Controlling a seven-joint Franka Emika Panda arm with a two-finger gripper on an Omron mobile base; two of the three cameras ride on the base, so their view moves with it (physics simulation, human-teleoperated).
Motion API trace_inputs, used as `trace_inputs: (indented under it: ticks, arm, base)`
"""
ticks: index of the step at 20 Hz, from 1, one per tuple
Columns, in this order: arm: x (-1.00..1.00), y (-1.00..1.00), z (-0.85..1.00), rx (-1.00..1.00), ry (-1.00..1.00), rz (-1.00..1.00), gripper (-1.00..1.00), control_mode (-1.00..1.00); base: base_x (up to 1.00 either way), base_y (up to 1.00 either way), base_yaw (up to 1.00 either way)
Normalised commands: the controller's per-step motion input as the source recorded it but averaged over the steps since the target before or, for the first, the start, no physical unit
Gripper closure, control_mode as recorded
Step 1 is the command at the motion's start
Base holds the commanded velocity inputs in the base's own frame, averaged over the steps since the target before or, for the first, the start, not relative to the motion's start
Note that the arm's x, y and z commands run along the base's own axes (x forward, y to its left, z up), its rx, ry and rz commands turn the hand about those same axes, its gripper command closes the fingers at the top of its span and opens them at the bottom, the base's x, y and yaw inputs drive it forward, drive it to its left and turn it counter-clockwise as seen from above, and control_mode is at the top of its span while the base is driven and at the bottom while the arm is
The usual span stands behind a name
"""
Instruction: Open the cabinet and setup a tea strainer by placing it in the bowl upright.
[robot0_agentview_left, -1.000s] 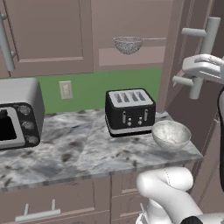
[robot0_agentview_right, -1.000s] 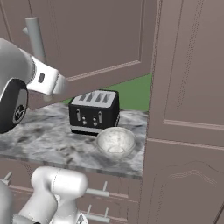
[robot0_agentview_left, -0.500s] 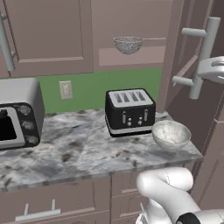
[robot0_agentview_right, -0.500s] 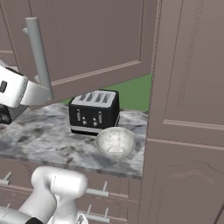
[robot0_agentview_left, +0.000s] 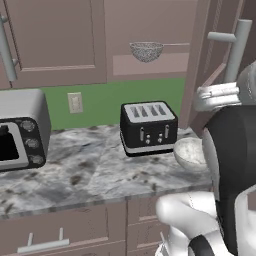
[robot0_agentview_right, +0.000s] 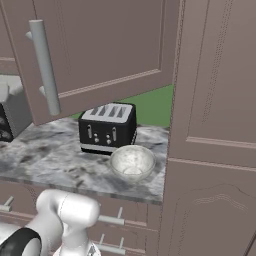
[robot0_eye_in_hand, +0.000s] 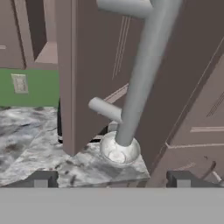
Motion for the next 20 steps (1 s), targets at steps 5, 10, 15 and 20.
trace_inputs:
  ticks: [5,10,15,20]
  arm:
    - [0.06,0.77,-0.17,-0.43,0.32,-0.04,-1.00,-1.00]
    - [0.35,0.60,-0.28,-0.46,0.42,-0.15,-1.00,-1.00]
    - [0.54,0.27,-0.31,-0.43,0.53,-0.10,-1.00,-1.00]
    - [0.49,0.04,-0.37,-0.28,0.33,-0.10,-1.00,-1.00]
  base:
    - [0.00,0.00,0.00]
    - [0.00,0.00,0.00]
    - [0.00,0.00,0.00]
    - [0.00,0.00,0.00]
